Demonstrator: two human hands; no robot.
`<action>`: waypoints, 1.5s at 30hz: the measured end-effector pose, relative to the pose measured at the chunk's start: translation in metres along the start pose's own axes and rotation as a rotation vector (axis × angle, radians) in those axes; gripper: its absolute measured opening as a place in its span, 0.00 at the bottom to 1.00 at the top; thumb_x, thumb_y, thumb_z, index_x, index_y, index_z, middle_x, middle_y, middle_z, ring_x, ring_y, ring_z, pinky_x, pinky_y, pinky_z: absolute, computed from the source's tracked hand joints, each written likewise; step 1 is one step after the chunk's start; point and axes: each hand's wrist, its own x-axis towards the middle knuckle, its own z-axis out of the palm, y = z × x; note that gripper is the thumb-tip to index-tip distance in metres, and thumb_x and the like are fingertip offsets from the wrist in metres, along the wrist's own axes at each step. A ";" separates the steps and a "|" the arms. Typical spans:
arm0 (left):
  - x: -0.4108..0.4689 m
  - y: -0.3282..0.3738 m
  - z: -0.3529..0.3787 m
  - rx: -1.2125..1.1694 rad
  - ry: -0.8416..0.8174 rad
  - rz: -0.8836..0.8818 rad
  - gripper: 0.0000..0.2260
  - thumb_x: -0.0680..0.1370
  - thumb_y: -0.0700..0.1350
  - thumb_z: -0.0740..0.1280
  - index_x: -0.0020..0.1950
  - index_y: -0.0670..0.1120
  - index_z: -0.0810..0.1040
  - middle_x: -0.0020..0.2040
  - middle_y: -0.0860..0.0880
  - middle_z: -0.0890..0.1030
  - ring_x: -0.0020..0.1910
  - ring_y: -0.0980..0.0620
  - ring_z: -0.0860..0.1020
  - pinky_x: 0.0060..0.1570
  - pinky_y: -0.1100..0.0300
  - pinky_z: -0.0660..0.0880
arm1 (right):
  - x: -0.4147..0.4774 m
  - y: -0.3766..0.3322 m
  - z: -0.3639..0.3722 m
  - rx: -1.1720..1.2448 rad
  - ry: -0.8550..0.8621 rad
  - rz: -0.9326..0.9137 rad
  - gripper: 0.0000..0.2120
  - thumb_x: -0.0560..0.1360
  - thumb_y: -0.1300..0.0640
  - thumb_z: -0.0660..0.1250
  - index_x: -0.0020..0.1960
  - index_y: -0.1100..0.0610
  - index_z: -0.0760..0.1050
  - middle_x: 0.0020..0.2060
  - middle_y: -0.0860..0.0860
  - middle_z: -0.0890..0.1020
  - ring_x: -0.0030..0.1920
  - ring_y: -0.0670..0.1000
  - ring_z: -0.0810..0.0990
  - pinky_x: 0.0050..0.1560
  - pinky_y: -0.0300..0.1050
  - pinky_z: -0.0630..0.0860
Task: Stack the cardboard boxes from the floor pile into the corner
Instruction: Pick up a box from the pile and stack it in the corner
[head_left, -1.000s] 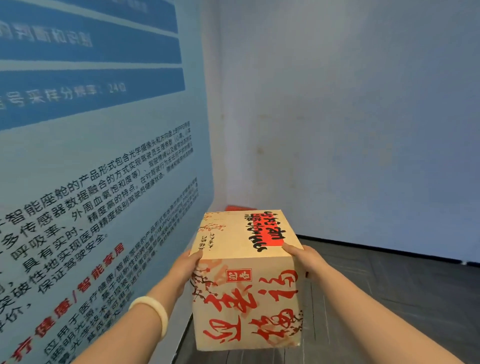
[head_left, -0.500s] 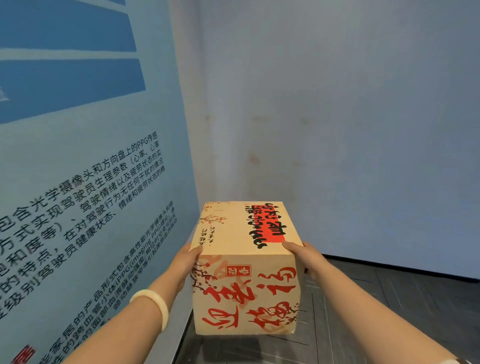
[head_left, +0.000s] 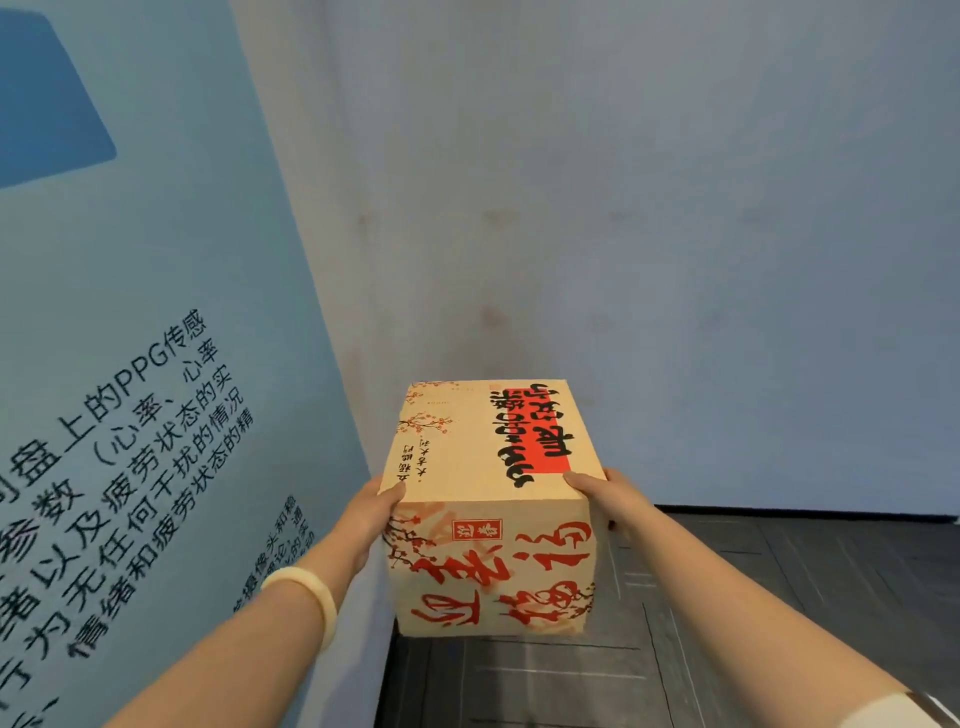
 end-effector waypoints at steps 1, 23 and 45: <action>0.016 0.006 -0.004 0.022 -0.010 -0.003 0.12 0.81 0.46 0.58 0.64 0.48 0.72 0.58 0.46 0.80 0.58 0.47 0.77 0.65 0.49 0.69 | 0.015 -0.005 0.005 -0.010 0.001 0.000 0.25 0.75 0.50 0.67 0.67 0.59 0.66 0.63 0.57 0.76 0.55 0.54 0.76 0.54 0.49 0.73; 0.324 -0.013 -0.015 0.112 0.071 -0.162 0.16 0.77 0.34 0.62 0.65 0.42 0.70 0.58 0.44 0.77 0.54 0.47 0.76 0.53 0.55 0.73 | 0.324 -0.010 0.082 -0.086 -0.099 0.164 0.29 0.72 0.56 0.72 0.69 0.55 0.64 0.64 0.53 0.75 0.63 0.54 0.74 0.61 0.54 0.73; 0.453 -0.128 -0.017 0.111 0.195 -0.231 0.16 0.78 0.32 0.58 0.64 0.43 0.70 0.56 0.45 0.76 0.52 0.49 0.73 0.45 0.58 0.70 | 0.454 0.094 0.169 0.016 -0.079 0.158 0.31 0.72 0.61 0.71 0.72 0.57 0.61 0.63 0.53 0.75 0.56 0.48 0.72 0.56 0.43 0.69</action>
